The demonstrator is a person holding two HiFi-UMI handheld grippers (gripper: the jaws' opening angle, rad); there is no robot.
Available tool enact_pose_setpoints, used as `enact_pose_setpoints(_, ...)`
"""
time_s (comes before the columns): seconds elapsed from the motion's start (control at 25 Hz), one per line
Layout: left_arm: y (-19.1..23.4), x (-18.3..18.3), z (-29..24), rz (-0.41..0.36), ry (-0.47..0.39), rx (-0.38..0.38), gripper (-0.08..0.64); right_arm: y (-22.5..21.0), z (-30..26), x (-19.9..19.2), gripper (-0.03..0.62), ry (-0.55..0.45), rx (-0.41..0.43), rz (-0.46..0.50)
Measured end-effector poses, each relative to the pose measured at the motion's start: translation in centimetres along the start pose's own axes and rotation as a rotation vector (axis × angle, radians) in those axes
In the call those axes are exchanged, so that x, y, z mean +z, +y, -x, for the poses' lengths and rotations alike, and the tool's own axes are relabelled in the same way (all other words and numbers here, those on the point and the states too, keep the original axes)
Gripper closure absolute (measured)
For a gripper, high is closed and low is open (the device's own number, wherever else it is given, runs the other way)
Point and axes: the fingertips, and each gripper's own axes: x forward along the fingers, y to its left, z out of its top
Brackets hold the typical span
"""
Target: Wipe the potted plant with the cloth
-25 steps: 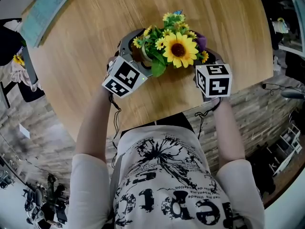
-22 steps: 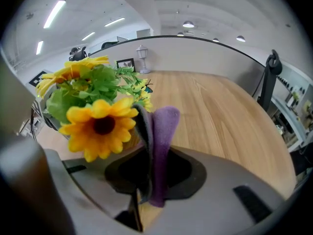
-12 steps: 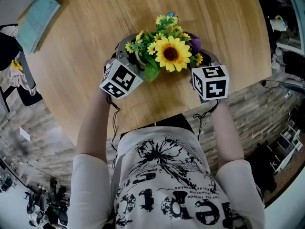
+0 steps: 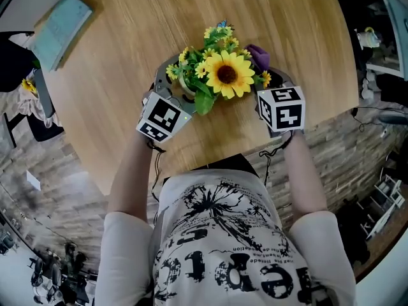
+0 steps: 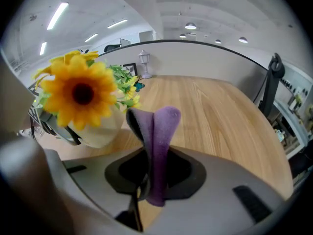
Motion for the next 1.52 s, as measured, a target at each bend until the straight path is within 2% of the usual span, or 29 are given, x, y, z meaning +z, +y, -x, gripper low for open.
enact_pose_setpoints(0.16,0.1,2.8,1.8,0.043,-0.037,0.047,0.032,0.4,1.4,1.4,0.509,-0.035,0.026,0.010)
enact_pose_setpoints(0.32,0.2,5.9,3.5,0.085,-0.079,0.083,0.032,1.7,2.9,2.6,0.512,-0.075,0.119,0.021)
enact_pose_setpoints(0.52,0.2,9.4,5.6,0.080,-0.092,0.144,0.032,3.6,5.0,5.0,0.514,-0.157,0.205,0.051)
enact_pose_setpoints(0.72,0.5,11.0,7.9,0.085,-0.069,0.202,0.032,6.9,7.0,8.0,0.514,-0.270,0.311,0.068)
enact_pose_setpoints(0.84,0.4,11.0,9.2,0.085,-0.069,0.231,0.032,9.7,8.3,8.9,0.515,-0.336,0.355,0.132)
enact_pose_setpoints(1.0,-0.5,12.1,10.5,0.083,-0.083,0.259,0.032,11.8,9.8,8.6,0.518,-0.363,0.400,0.197)
enact_pose_setpoints(1.12,-1.2,12.7,11.0,0.085,-0.096,0.265,0.032,12.6,10.5,8.2,0.518,-0.380,0.447,0.202)
enact_pose_setpoints(1.28,-0.9,11.6,12.6,0.097,-0.124,0.229,0.032,15.1,9.9,7.9,0.518,-0.397,0.509,0.210)
enact_pose_setpoints(1.52,-0.7,10.8,13.8,0.117,-0.124,0.177,0.032,17.9,9.3,7.6,0.518,-0.413,0.587,0.149)
